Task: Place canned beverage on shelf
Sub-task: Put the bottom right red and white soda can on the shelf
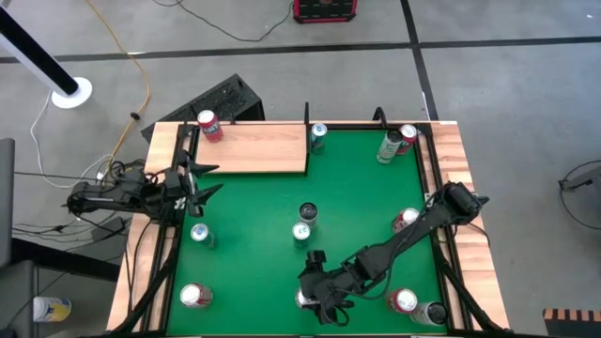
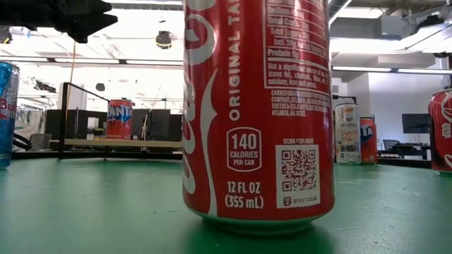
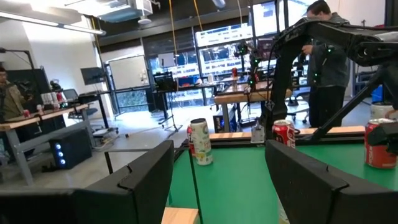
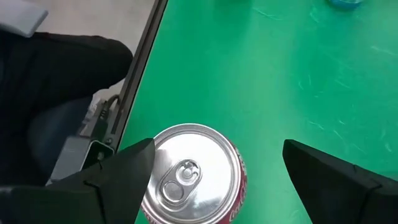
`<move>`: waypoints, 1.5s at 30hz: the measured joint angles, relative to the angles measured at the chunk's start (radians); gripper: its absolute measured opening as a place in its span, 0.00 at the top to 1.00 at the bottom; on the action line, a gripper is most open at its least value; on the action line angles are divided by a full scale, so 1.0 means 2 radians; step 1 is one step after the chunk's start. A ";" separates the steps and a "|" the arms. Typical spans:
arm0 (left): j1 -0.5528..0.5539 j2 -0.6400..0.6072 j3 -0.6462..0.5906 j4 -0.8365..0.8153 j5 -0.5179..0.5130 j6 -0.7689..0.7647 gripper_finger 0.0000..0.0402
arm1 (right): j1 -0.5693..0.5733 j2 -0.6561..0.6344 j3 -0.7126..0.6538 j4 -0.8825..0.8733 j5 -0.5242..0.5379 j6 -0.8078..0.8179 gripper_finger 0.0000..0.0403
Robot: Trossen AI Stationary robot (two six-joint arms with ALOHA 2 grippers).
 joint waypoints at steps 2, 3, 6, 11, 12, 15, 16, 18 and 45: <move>0.000 0.000 0.000 -0.001 0.000 0.000 0.40 | 0.001 0.000 0.013 -0.018 0.000 -0.002 0.06; 0.000 0.000 0.000 0.000 0.000 0.000 0.40 | 0.002 0.000 0.021 -0.020 0.000 -0.004 0.06; 0.000 0.000 0.000 -0.001 0.000 0.000 0.40 | 0.005 0.000 0.033 -0.021 0.000 -0.004 0.06; 0.000 0.000 0.000 -0.002 0.000 -0.001 0.40 | 0.012 0.000 0.037 -0.023 0.003 0.007 0.06; 0.000 0.000 0.000 -0.002 0.000 -0.001 0.40 | 0.014 0.000 0.037 -0.023 0.005 0.012 0.06; 0.000 0.000 0.000 -0.004 0.000 -0.001 0.40 | 0.019 0.004 0.036 -0.038 0.007 0.033 0.06; 0.000 0.000 0.000 -0.004 0.000 -0.001 0.40 | 0.020 0.005 0.036 -0.044 0.008 0.039 0.06; 0.000 0.000 0.000 -0.004 0.000 -0.001 0.40 | 0.023 0.006 0.035 -0.057 0.015 0.047 0.06; 0.000 0.010 -0.001 -0.015 0.002 -0.009 0.40 | 0.021 0.045 0.036 -0.050 0.021 0.065 0.16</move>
